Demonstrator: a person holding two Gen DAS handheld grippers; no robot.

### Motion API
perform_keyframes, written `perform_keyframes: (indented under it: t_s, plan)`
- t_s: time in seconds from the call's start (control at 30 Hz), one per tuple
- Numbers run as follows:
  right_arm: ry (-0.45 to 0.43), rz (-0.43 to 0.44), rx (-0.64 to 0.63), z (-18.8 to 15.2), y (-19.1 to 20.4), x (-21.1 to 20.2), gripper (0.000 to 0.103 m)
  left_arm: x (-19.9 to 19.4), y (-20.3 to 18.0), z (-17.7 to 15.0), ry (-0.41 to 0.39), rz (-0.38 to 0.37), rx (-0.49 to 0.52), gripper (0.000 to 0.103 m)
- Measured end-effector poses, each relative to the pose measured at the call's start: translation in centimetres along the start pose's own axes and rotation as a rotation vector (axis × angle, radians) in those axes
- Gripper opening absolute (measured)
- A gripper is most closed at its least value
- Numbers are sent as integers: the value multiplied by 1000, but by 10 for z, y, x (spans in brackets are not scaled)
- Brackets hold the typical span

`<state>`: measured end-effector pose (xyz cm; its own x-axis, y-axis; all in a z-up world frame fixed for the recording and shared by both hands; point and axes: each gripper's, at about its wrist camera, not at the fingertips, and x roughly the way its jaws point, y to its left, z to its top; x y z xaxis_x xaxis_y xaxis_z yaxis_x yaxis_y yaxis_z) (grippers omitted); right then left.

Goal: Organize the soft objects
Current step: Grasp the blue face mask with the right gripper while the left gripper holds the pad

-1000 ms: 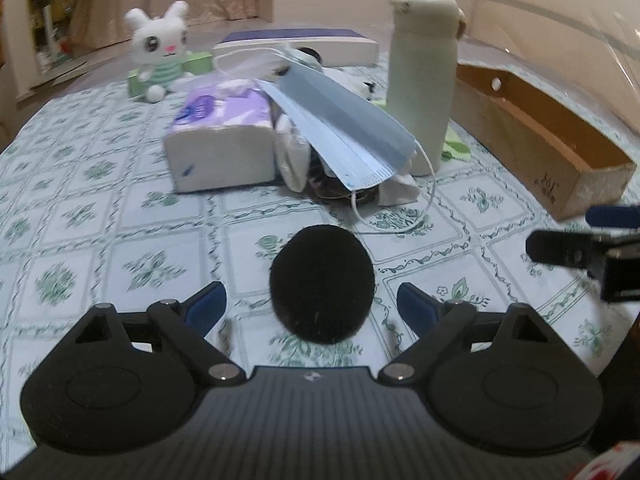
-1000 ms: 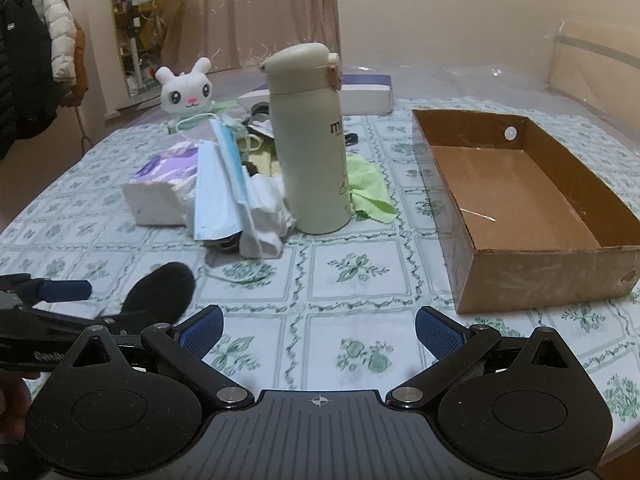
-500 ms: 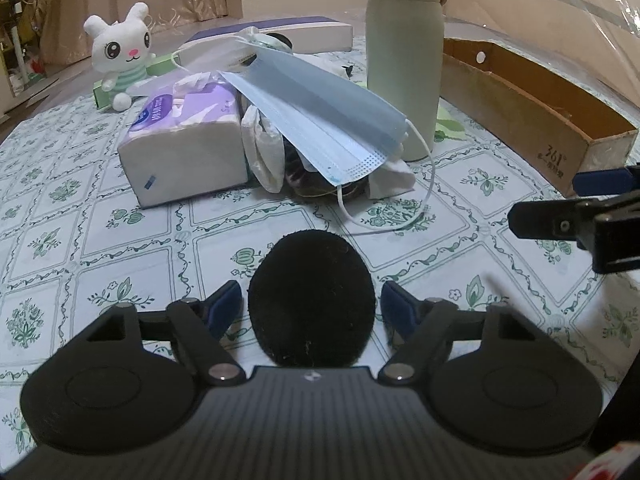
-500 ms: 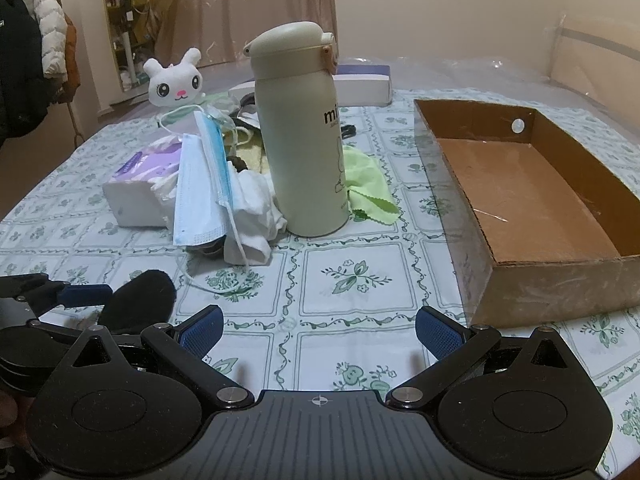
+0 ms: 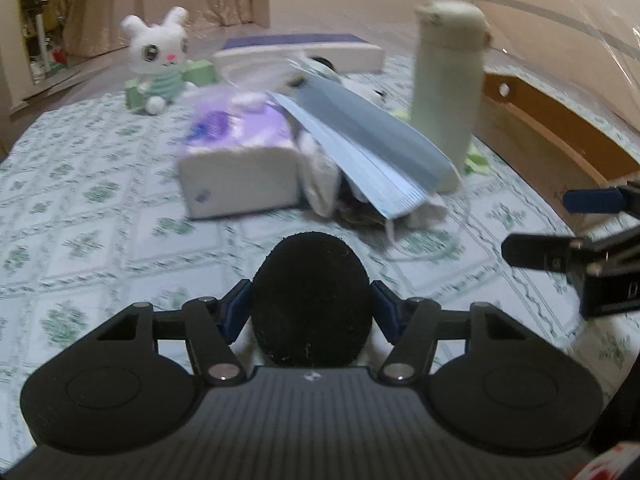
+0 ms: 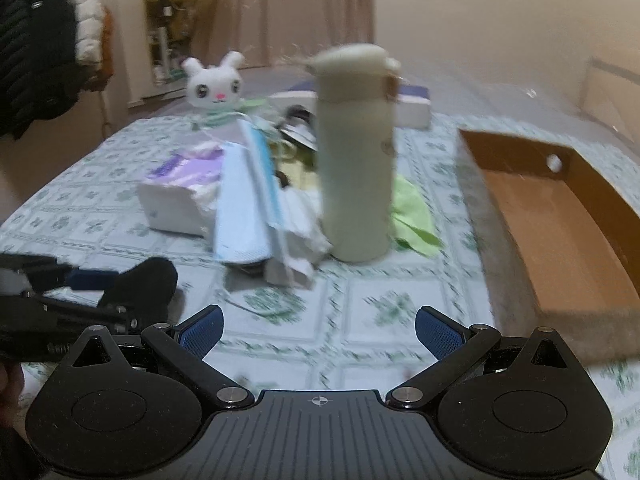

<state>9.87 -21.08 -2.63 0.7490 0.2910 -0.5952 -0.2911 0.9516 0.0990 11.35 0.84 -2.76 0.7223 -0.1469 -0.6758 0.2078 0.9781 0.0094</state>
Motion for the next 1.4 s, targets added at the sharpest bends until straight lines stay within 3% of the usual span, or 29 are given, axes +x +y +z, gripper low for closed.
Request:
perform_keyframes:
  t_s: [0.13,0.23,0.37,0.57,0.73,0.97,1.17,1.23,1.33,1.4]
  plan:
    - [-30,31,-68,11,17,7,101,-8,23,10,-23,30,-31,61]
    - [-50,49,-131,20,33,15,92,-11,41,15,-36,48,-56,61]
    - [-58,47,-228,31,55,35,90,-12,60,18,-46,58,-93,61]
    - [-60,1,-362,40,80,69,88,-6,71,17,-43,41,-122,60]
    - [-44,-68,-484,40,97,96,72,1,74,13,-39,25,-144,61]
    - [-26,-151,-609,35,110,121,68,7,79,12,-37,13,-162,60]
    - [-26,-162,-613,35,110,124,33,4,77,11,-38,5,-164,61]
    - [-31,-168,-614,34,111,122,16,3,75,12,-39,2,-164,61]
    - [-39,-170,-597,34,110,114,4,-3,70,13,-47,-3,-162,61]
    - [-51,-166,-585,33,110,105,3,-9,67,13,-53,-4,-160,61]
